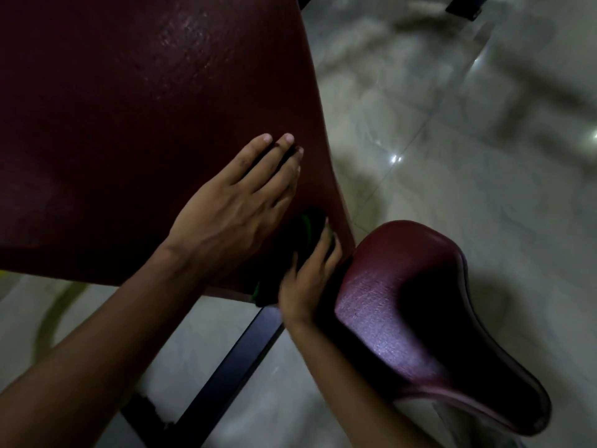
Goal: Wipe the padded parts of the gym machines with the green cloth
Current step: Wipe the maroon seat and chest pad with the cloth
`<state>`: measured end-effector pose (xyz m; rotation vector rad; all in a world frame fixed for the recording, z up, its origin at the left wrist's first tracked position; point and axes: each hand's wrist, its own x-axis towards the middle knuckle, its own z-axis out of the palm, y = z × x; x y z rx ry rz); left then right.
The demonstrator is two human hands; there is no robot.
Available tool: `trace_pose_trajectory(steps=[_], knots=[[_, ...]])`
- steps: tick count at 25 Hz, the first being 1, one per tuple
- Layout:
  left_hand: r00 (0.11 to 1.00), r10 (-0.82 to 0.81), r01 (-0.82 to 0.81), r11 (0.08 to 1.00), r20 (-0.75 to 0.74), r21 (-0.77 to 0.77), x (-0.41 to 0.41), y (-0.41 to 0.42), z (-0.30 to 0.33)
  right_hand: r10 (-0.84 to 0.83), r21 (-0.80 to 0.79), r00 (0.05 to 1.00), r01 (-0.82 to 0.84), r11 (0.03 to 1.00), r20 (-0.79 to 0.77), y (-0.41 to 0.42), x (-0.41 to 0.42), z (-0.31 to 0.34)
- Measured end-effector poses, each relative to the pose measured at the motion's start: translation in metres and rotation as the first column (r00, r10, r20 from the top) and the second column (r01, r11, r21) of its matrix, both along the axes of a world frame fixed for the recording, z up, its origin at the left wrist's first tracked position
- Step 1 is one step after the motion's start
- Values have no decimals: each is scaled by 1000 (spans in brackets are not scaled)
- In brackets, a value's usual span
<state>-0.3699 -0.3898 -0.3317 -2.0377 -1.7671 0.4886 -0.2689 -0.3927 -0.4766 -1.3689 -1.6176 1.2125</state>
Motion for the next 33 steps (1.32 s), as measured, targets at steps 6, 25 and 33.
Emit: trace_pose_trajectory(steps=[6,25,33], knots=[[992,10,-10,1000,-127,7,-1,-1,-3,-33,-76,998,37,996,49,60,-5,-21],[982,89,-83,996,-164,43,7,-24,3,-46,-81,985,60,995,164,37,-1,-46],[957,138,-137,990,-254,19,9,-36,4,-25,-296,977,89,951,213,80,-7,-33]])
